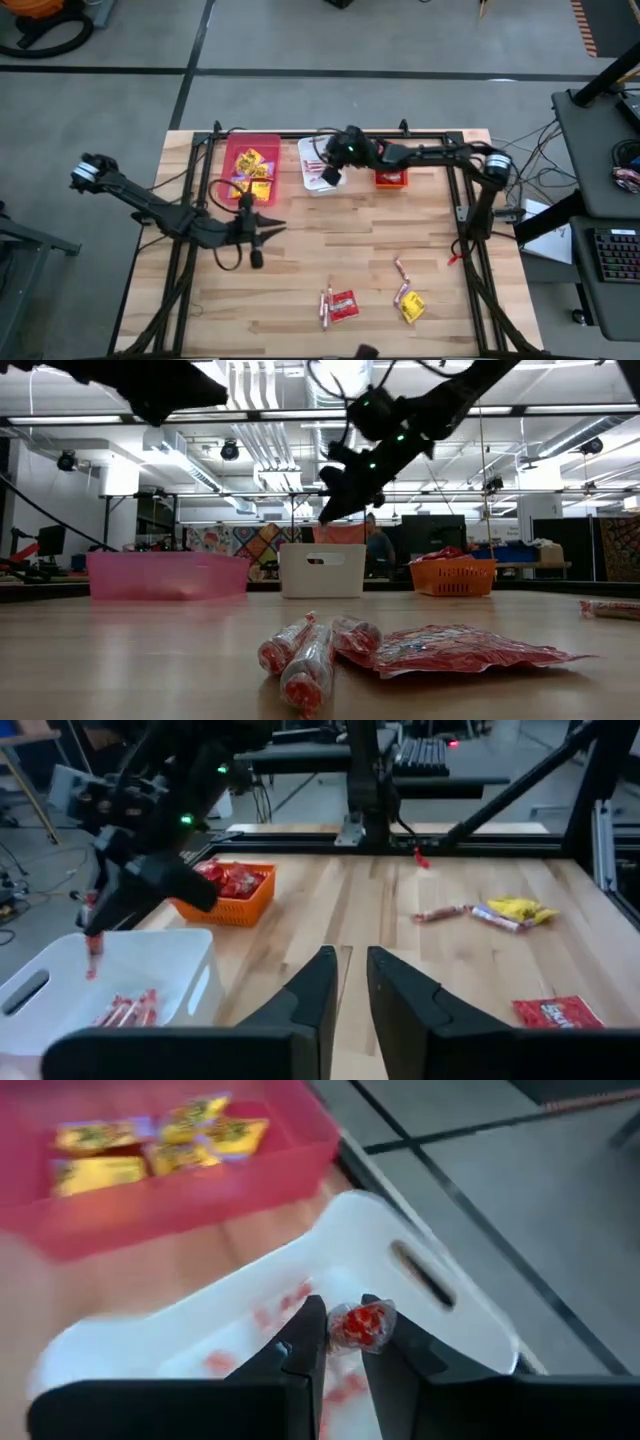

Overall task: Sort candy
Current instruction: Put the white candy into the white bin, then put the red candy into the orange bin

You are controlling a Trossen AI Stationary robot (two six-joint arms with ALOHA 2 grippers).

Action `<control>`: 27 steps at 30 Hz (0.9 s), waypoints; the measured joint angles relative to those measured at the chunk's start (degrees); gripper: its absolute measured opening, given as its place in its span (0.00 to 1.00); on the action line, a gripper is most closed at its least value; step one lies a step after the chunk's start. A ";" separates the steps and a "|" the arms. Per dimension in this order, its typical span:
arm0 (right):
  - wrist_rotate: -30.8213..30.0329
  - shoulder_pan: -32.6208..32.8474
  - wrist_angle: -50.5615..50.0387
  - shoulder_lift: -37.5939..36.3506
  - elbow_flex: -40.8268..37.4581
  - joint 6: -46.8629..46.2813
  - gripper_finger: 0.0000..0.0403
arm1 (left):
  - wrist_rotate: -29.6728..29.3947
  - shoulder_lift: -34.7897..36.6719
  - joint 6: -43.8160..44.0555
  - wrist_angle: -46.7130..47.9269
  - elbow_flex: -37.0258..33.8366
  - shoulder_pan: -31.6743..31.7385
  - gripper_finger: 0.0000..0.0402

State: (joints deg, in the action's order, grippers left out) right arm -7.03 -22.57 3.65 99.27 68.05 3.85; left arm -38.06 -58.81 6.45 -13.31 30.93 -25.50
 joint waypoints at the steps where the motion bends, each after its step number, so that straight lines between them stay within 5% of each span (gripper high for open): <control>1: -0.02 -0.63 -1.01 1.46 2.14 0.21 0.13 | -0.01 1.69 0.11 0.43 -1.04 0.00 0.10; 11: 2.86 -3.41 -6.76 11.02 13.20 1.22 0.13 | -0.54 8.31 4.09 -1.12 -6.67 0.07 0.10; 27: 6.87 -5.14 -9.40 9.63 14.32 -1.96 0.47 | -5.54 7.53 1.79 -0.67 -6.29 0.20 0.10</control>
State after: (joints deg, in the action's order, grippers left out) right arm -0.15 -27.71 -5.75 108.90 82.37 1.89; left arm -43.59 -51.29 8.24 -13.98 24.64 -25.30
